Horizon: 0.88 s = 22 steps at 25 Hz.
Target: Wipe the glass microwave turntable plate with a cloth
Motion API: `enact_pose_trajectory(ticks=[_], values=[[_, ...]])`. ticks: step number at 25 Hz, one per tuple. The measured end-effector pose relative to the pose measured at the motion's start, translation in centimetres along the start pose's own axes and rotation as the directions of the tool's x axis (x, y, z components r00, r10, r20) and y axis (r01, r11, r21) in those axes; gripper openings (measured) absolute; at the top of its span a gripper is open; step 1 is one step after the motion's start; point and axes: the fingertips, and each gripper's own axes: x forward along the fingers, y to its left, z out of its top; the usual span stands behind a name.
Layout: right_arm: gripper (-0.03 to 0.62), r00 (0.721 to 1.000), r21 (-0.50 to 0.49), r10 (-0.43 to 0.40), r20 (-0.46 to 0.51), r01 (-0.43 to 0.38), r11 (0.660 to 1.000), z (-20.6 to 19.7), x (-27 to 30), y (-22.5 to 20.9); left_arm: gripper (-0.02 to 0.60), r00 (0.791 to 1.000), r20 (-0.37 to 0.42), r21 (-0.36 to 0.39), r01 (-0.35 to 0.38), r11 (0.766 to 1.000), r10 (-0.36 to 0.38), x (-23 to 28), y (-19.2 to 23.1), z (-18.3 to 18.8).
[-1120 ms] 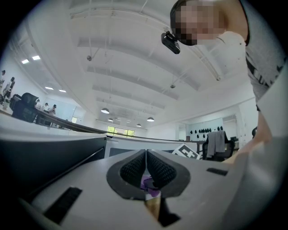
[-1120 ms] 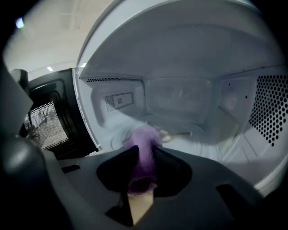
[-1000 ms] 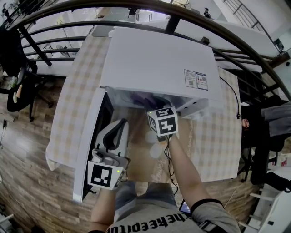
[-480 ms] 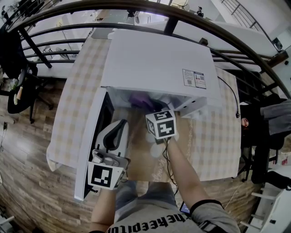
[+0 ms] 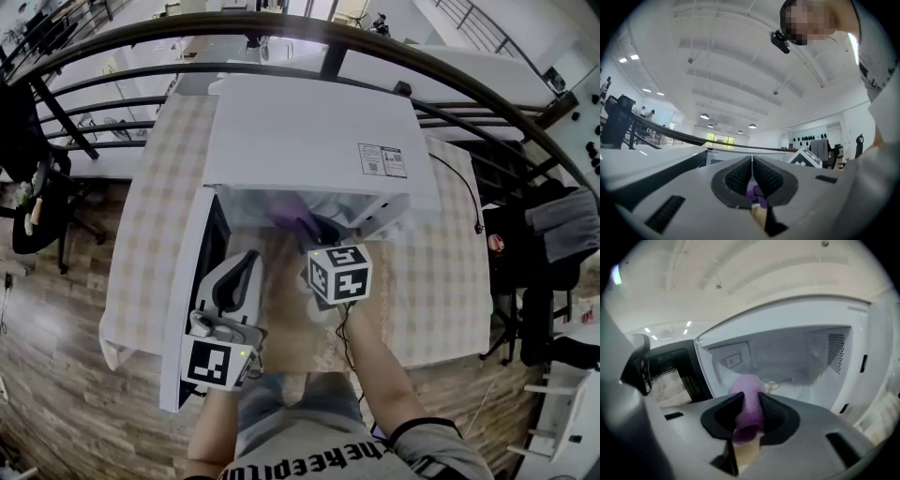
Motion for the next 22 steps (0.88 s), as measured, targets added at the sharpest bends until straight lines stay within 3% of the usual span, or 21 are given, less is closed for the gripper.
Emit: enact_pose_trajectory(ticks=[8, 22], values=[[0.103, 0.995, 0.037, -0.020, 0.095, 0.017, 0.999, 1.3, -4.7, 0.6, 0.015, 0.999, 0.003, -0.006, 0.037, 0.999, -0.037, -0.1, -0.8, 0.8], [0.106, 0.971, 0.045, -0.035, 0.238, 0.025, 0.999, 3.9, -12.0, 0.9, 0.015, 1.000, 0.010, 0.005, 0.014, 1.000, -0.014, 0.0, -1.8, 2.8]])
